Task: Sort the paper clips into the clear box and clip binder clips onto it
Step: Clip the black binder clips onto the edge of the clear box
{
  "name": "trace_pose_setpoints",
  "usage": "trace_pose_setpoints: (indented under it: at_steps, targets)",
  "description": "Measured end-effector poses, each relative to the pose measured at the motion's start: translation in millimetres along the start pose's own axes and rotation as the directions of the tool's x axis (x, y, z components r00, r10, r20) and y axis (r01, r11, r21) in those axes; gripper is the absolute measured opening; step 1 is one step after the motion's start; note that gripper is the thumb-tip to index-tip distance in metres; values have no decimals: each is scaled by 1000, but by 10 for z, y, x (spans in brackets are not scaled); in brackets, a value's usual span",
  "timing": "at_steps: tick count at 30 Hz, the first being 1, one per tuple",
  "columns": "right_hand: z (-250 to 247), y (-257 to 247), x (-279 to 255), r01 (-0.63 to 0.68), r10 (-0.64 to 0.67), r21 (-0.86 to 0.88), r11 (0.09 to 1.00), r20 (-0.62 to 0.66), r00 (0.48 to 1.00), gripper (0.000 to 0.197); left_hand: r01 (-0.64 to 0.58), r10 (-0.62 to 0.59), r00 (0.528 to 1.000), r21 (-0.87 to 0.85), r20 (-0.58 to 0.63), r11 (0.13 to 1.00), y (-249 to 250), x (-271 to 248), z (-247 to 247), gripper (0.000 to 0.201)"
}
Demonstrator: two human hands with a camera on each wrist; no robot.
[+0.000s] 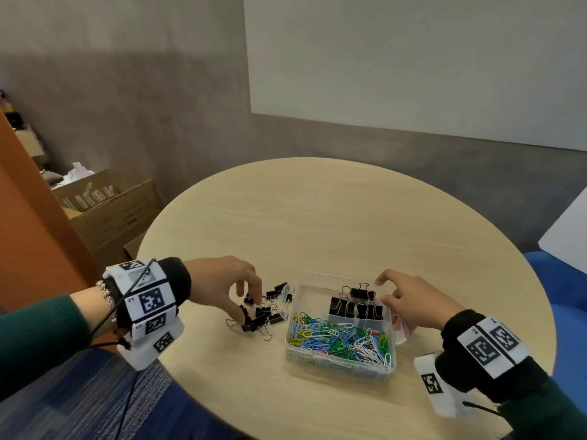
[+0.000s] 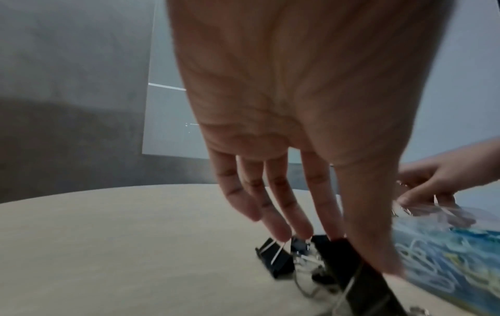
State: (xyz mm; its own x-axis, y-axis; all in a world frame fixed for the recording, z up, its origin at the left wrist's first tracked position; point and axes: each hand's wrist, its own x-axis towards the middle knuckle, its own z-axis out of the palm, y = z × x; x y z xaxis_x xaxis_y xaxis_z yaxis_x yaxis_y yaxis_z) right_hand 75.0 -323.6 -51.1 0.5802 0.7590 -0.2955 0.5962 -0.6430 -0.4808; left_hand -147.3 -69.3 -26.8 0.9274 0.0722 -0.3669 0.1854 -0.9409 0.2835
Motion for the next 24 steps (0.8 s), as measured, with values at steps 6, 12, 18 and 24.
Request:
trace_pose_setpoints:
  at_steps: [6, 12, 18, 24]
  targets:
    - [5, 1, -19, 10, -10, 0, 1000, -9, 1000, 28, -34, 28, 997, -77, -75, 996, -63, 28, 87, 8]
    - [15, 19, 5, 13, -13, -5, 1000, -11, 1000, 29, -30, -4, 959, -115, -283, 993, -8, 55, -173, 5]
    - [39, 13, 15, 16, -16, -14, 1000, -15, 1000, 30, -134, 106, 937, -63, -334, 989, 502, 355, -375, 5]
    - [49, 23, 11, 27, -27, -17, 999, -25, 999, 30, -97, 132, 963, 156, -237, 983, 892, 916, -268, 14]
